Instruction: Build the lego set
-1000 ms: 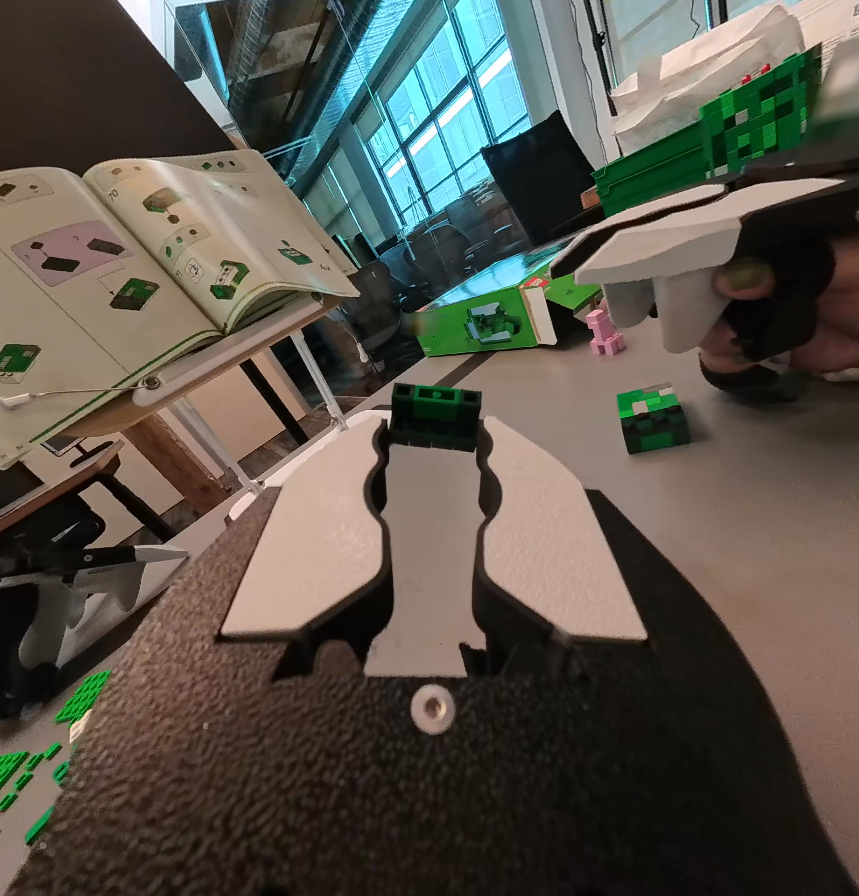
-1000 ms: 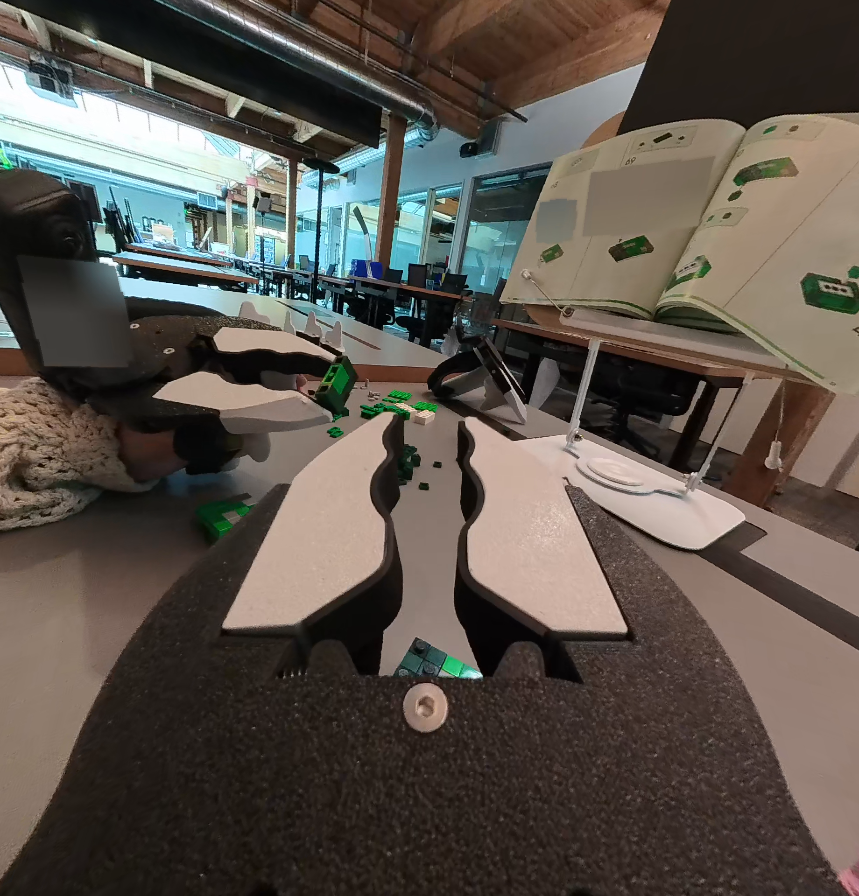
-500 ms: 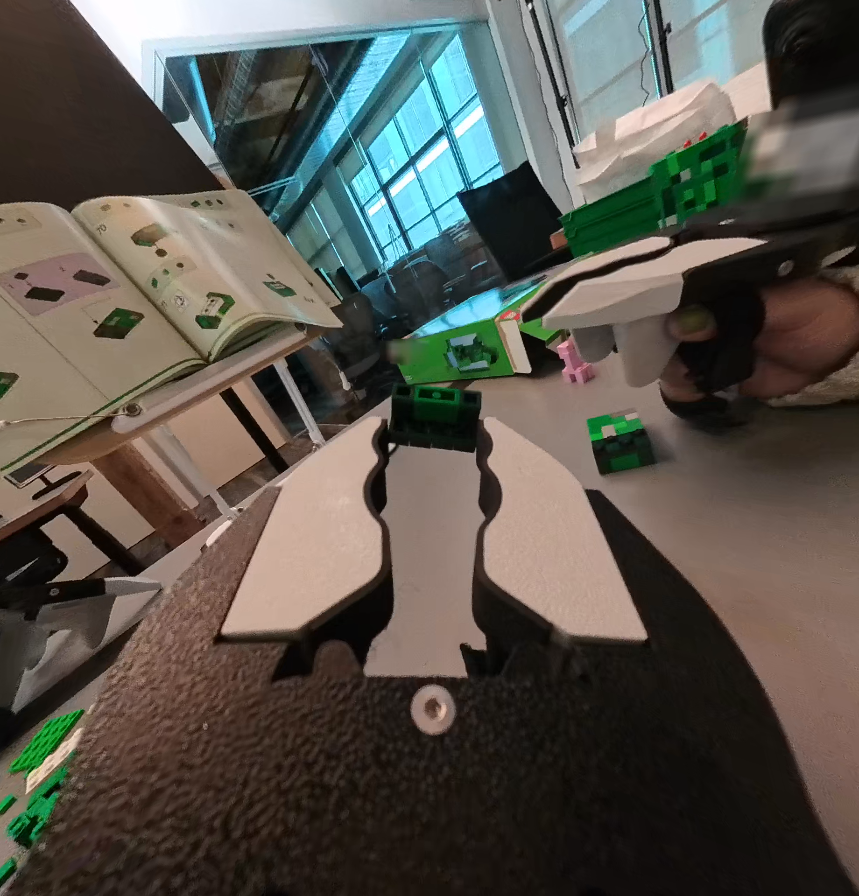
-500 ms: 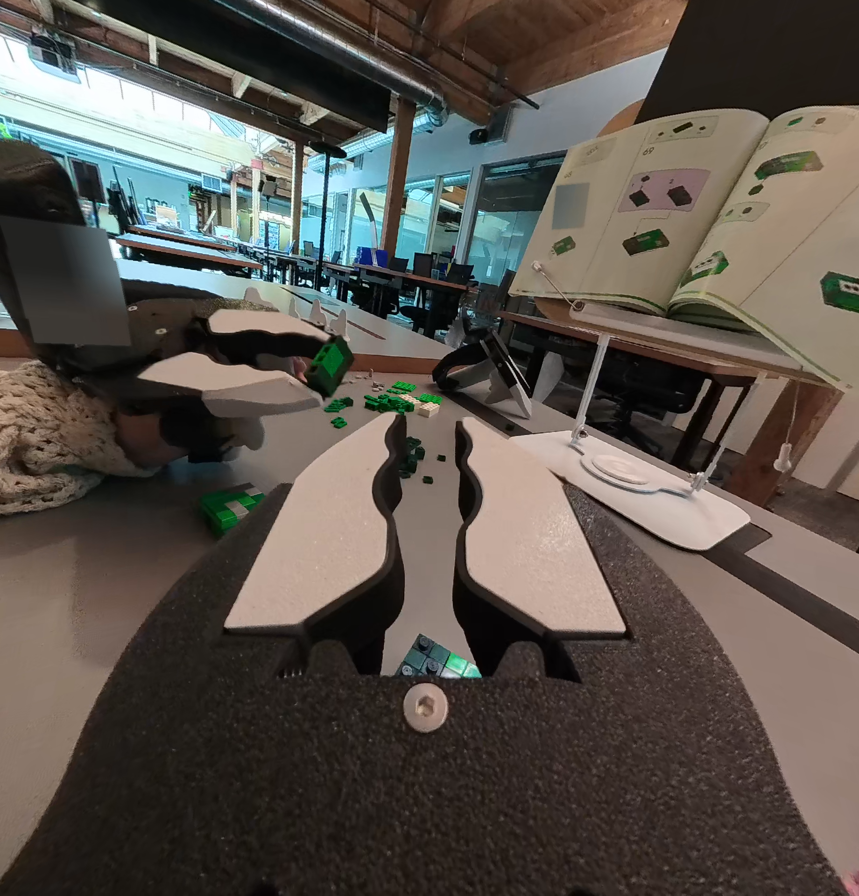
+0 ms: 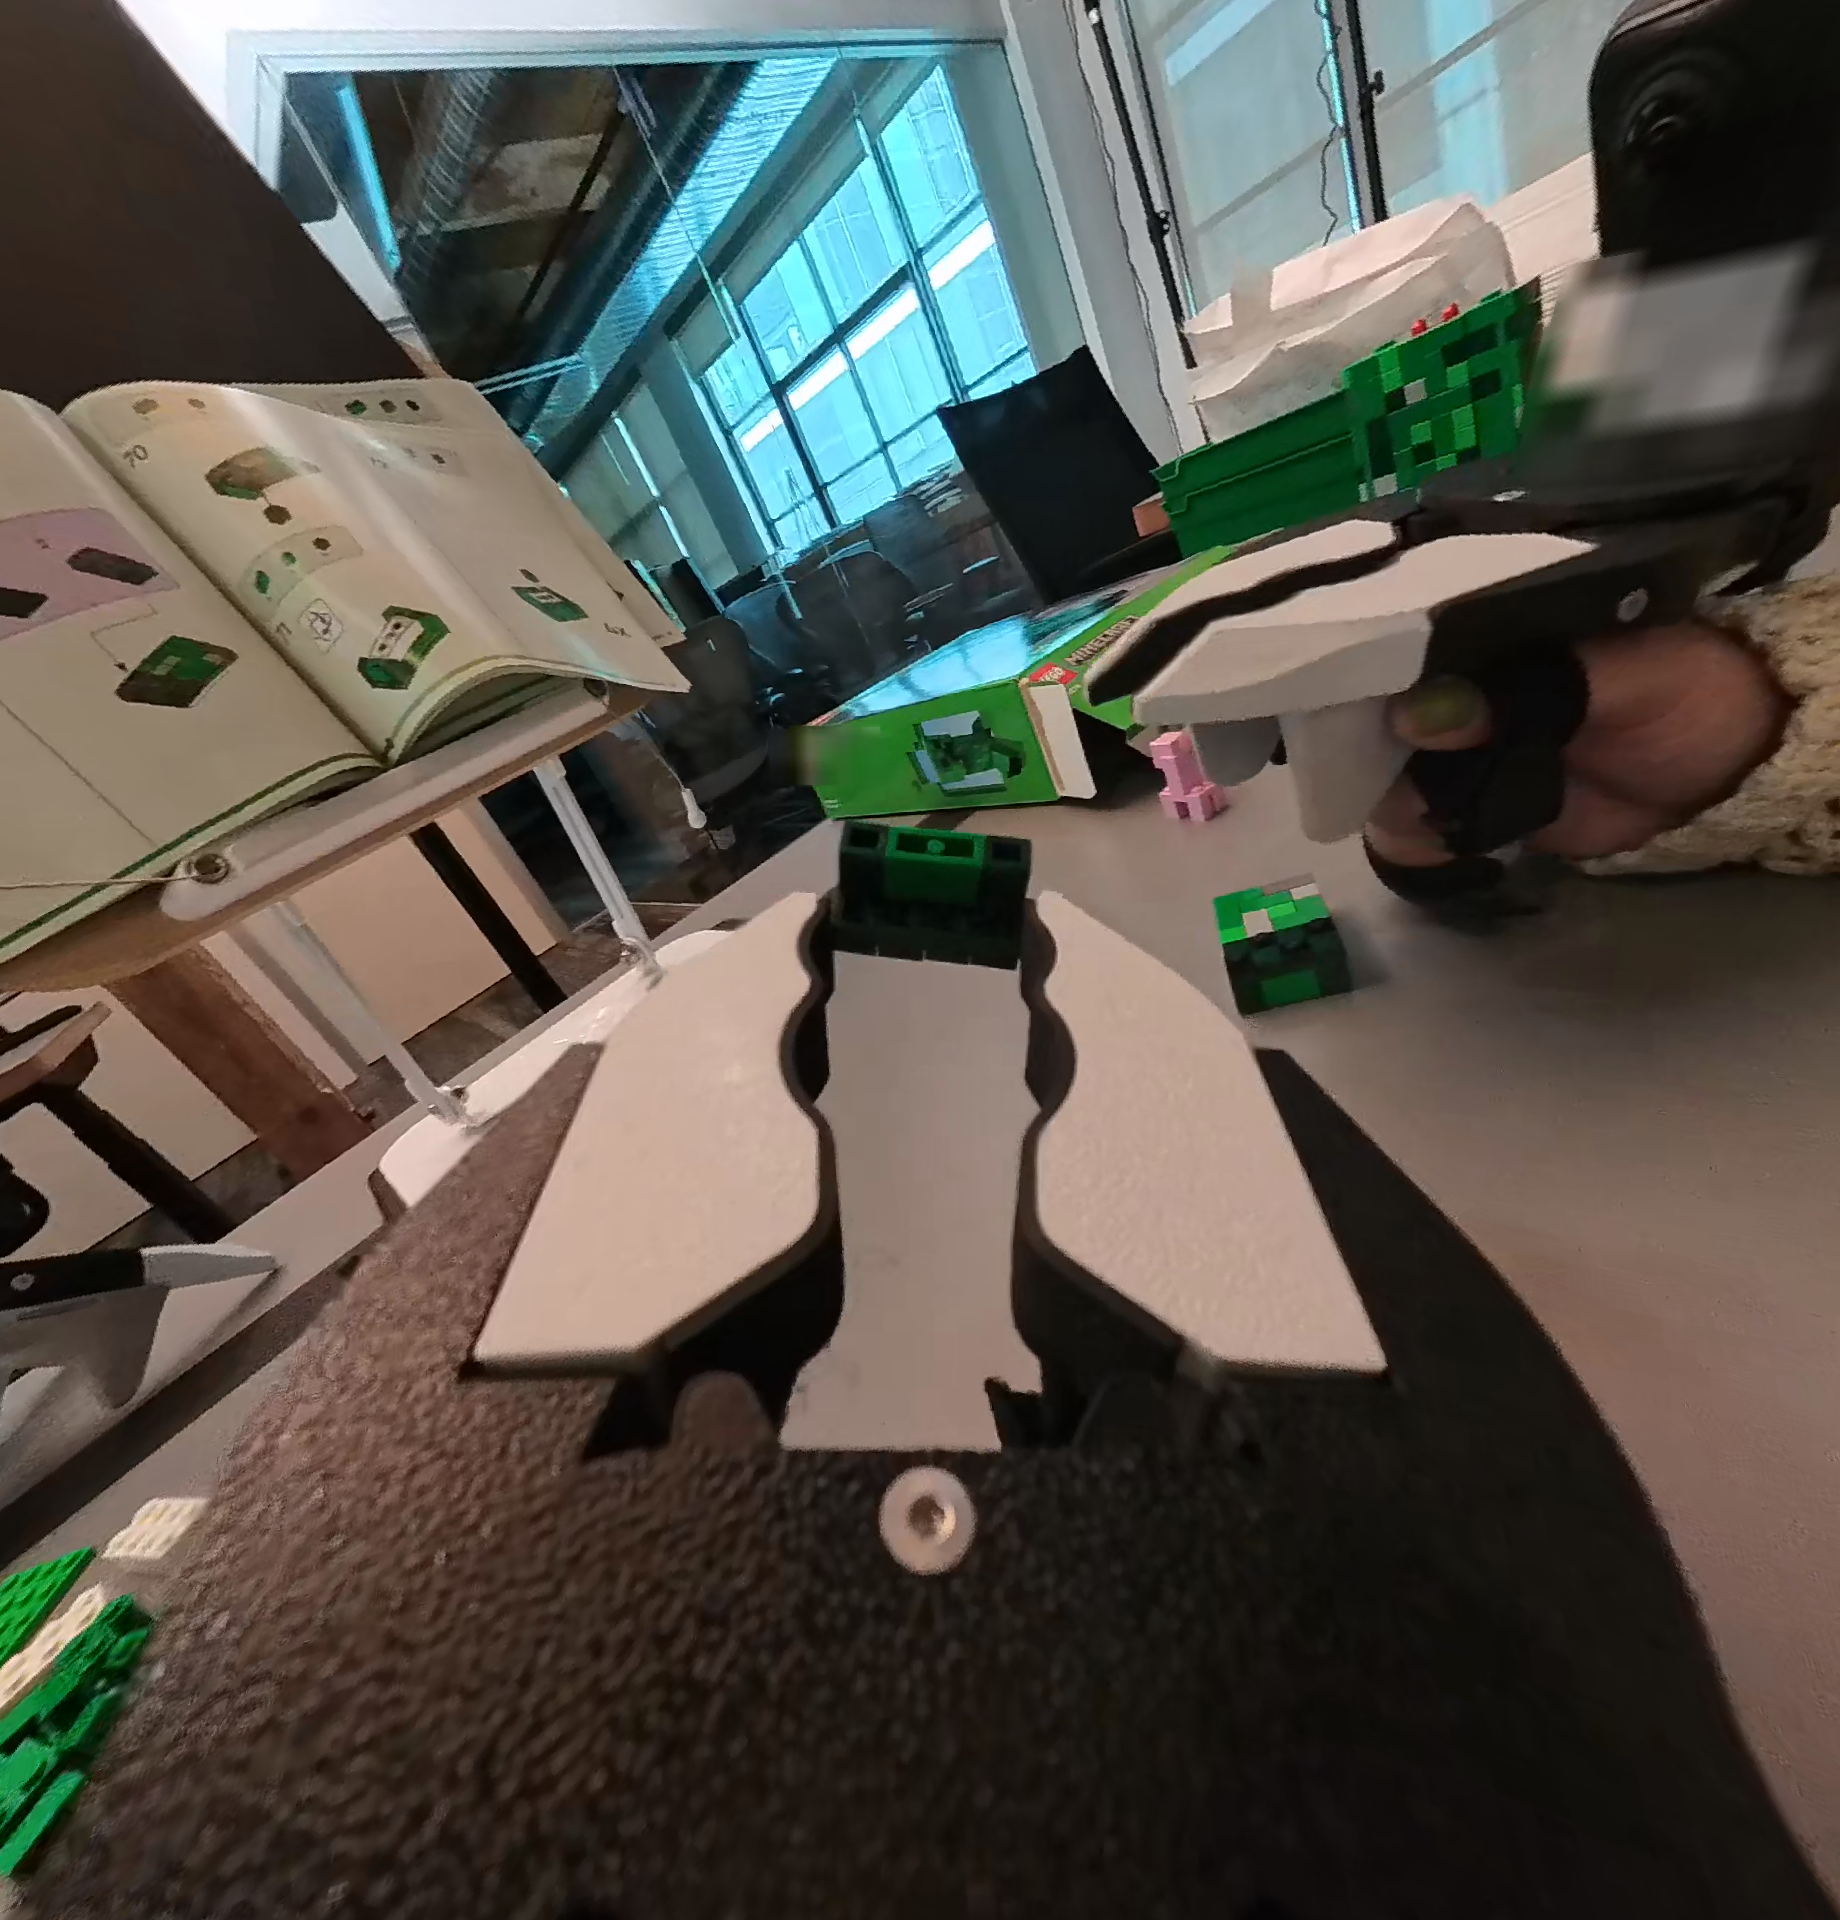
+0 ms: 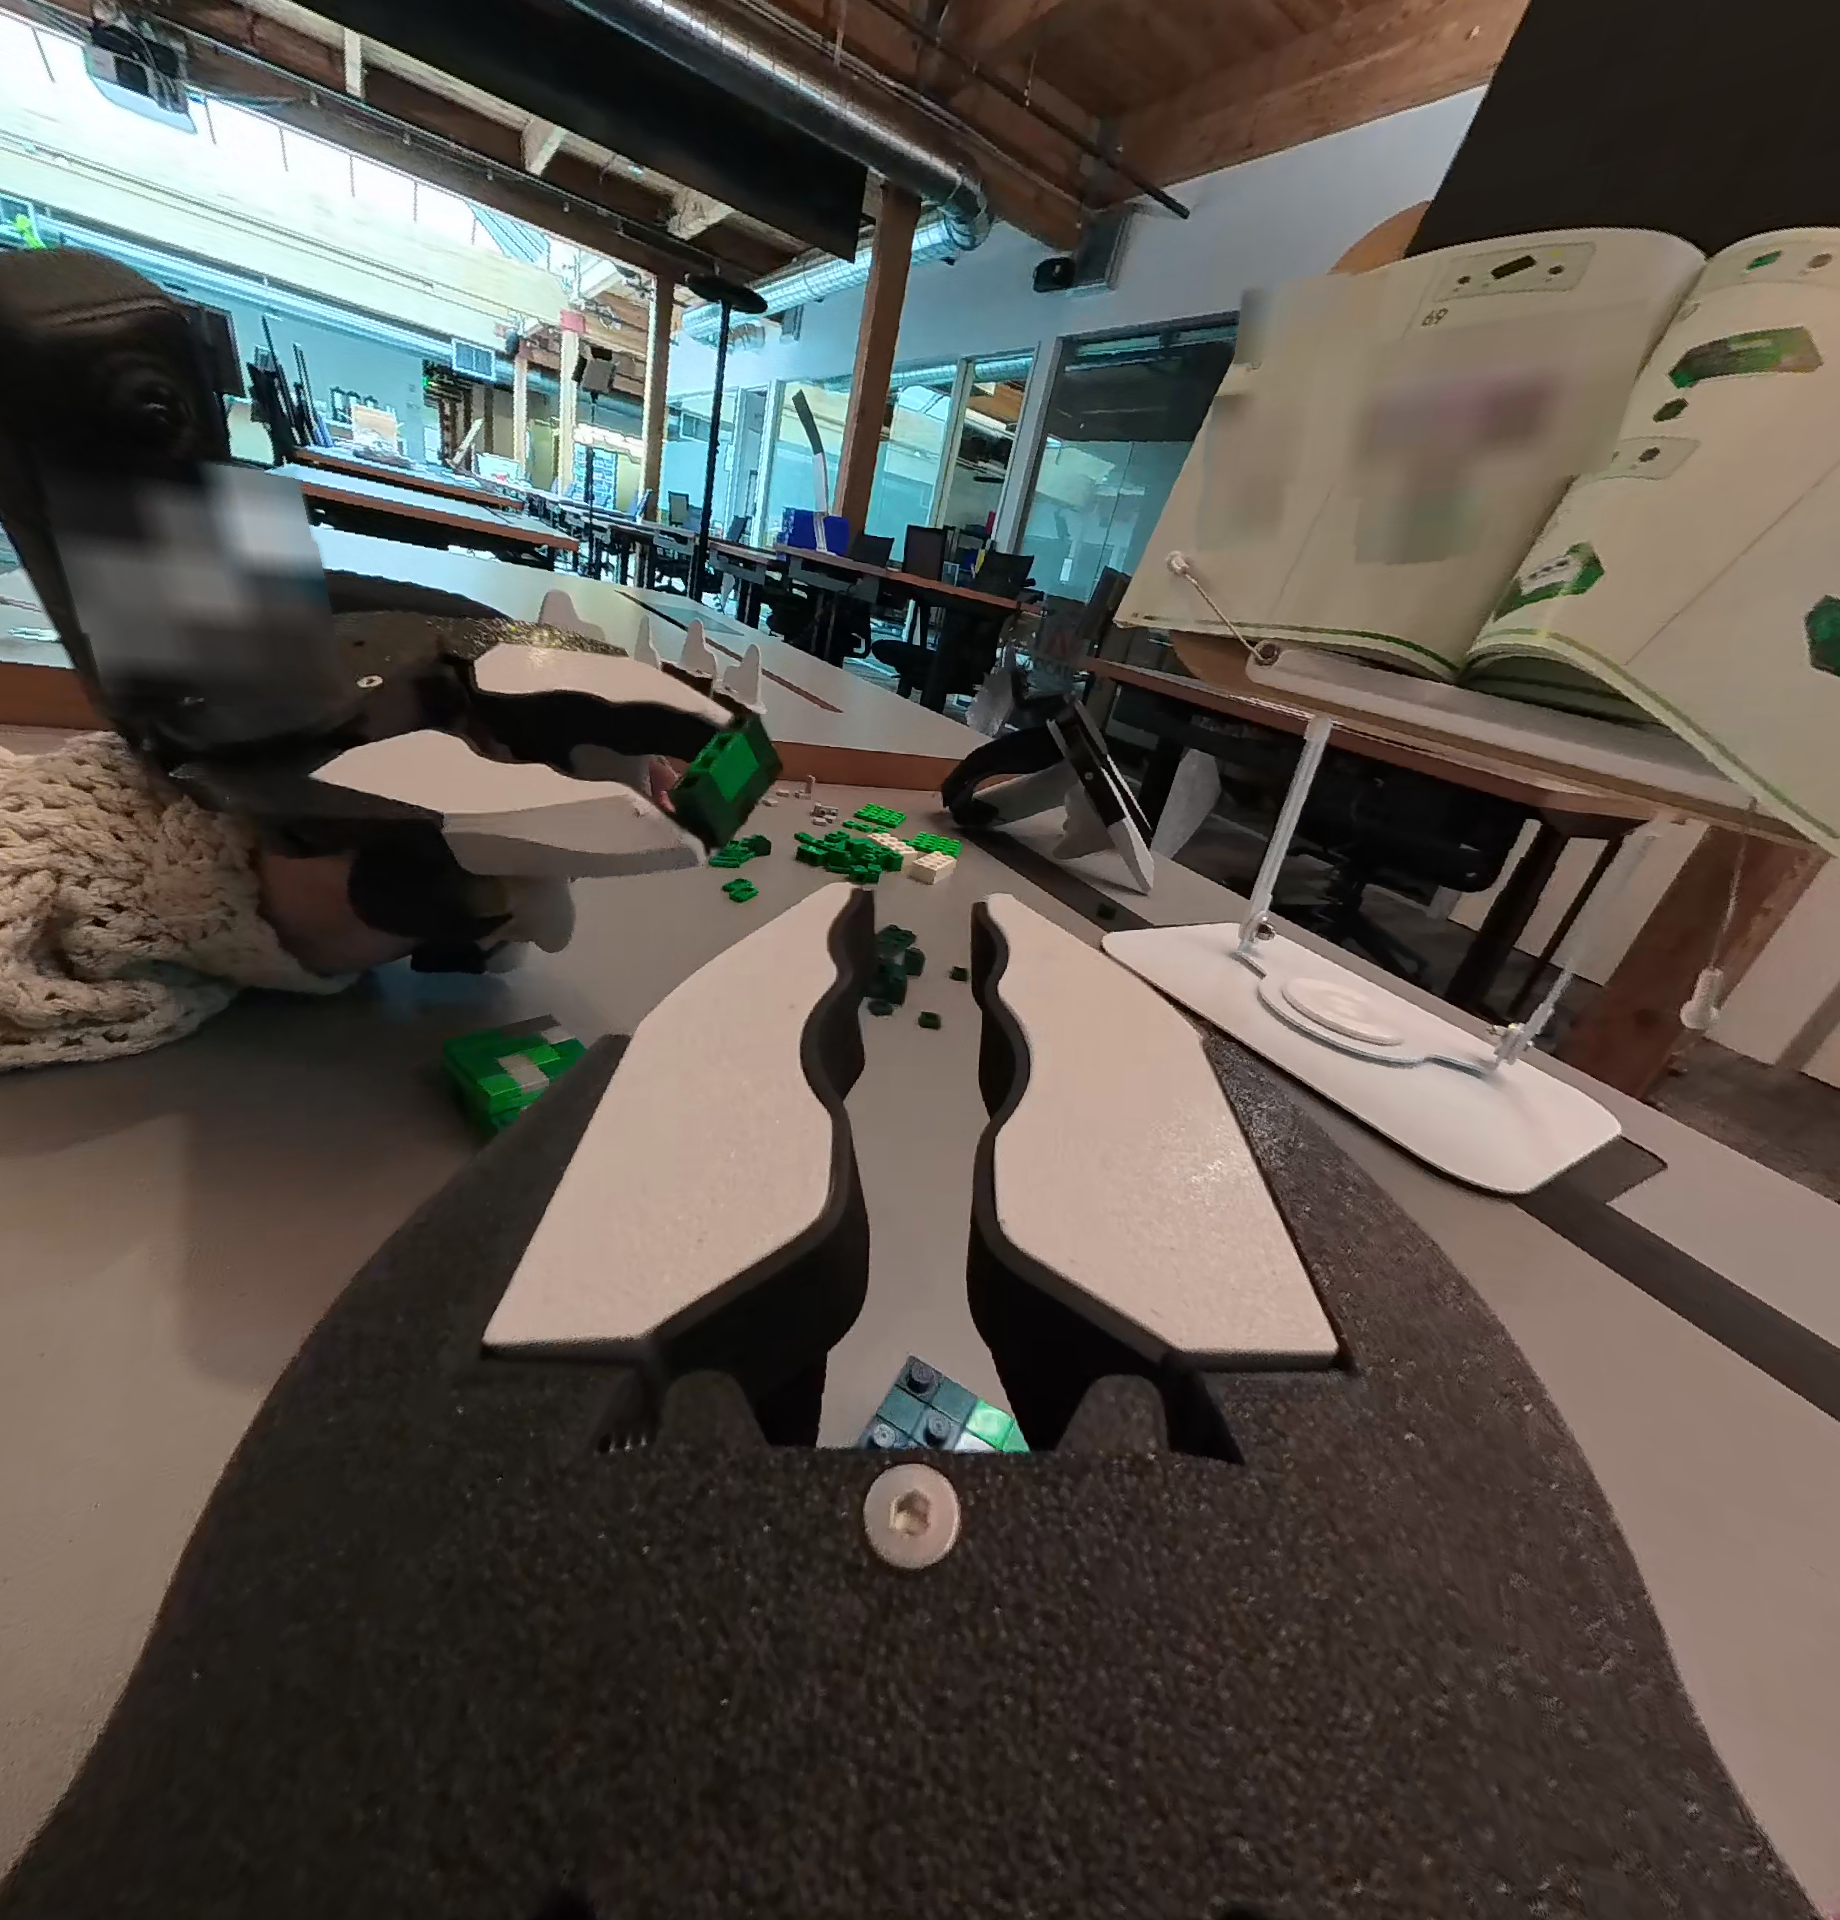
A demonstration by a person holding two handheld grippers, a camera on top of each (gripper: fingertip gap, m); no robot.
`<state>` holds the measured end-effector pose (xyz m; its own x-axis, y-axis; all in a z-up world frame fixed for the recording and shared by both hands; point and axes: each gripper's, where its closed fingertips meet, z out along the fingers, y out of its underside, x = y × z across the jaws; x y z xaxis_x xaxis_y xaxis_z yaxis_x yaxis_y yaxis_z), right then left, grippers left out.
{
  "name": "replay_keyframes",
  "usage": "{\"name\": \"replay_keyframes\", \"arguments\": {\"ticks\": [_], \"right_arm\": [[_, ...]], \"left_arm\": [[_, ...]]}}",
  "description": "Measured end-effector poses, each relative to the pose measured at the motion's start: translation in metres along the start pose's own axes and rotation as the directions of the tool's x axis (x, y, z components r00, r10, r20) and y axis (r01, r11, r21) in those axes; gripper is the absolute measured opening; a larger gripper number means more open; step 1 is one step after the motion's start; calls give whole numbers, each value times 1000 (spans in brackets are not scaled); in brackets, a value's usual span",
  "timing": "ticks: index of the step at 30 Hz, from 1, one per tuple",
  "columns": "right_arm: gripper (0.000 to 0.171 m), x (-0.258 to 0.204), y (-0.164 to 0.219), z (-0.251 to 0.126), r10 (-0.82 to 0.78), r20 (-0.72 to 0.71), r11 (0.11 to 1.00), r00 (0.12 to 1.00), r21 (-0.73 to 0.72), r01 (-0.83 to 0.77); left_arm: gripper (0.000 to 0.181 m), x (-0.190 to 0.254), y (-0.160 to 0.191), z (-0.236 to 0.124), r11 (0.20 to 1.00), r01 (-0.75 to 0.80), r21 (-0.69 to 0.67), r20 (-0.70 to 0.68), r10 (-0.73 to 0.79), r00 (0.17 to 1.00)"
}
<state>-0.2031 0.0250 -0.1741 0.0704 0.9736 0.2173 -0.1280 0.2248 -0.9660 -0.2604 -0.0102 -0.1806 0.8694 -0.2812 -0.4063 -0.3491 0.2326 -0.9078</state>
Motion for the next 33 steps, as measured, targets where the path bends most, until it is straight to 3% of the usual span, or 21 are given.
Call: {"name": "replay_keyframes", "arguments": {"ticks": [4,6,8,12,15,19,23,26,28,33], "right_arm": [[19,-21,-6,-1,21,142,999,990,25,-25],[32,-42,-6,-1,61,290,998,955,13,-68],[45,-51,-3,0,47,345,999,938,-12,-46],[46,-73,2,-3,32,458,998,888,-59,-6],[44,-80,9,-4,97,504,989,858,-143,-27],[46,-75,8,-2,404,493,911,771,-288,-293],[46,-82,14,-3,683,475,729,555,-488,-480],[35,-88,16,-4,773,456,634,440,-566,-527],[22,-90,15,-5,764,470,646,442,-566,-512],[19,-88,16,-5,762,466,648,450,-555,-521]], "left_arm": [[35,14,-3,-1,1000,-5,-4,-99,5,995],[35,26,-8,-3,999,39,4,-196,-37,980],[35,41,-12,-7,994,104,-17,-319,-104,942],[35,66,-6,-13,982,145,-120,-481,-185,857],[35,70,-4,-11,991,81,-107,-474,-122,872],[35,61,-6,-6,993,-113,-18,-355,99,930],[35,68,-6,-6,979,-204,-4,-366,188,911],[35,73,-2,-6,971,-240,-15,-385,216,897],[35,75,0,-6,967,-253,-19,-391,226,892],[43,73,3,-5,971,-232,-64,-386,190,903]]}}
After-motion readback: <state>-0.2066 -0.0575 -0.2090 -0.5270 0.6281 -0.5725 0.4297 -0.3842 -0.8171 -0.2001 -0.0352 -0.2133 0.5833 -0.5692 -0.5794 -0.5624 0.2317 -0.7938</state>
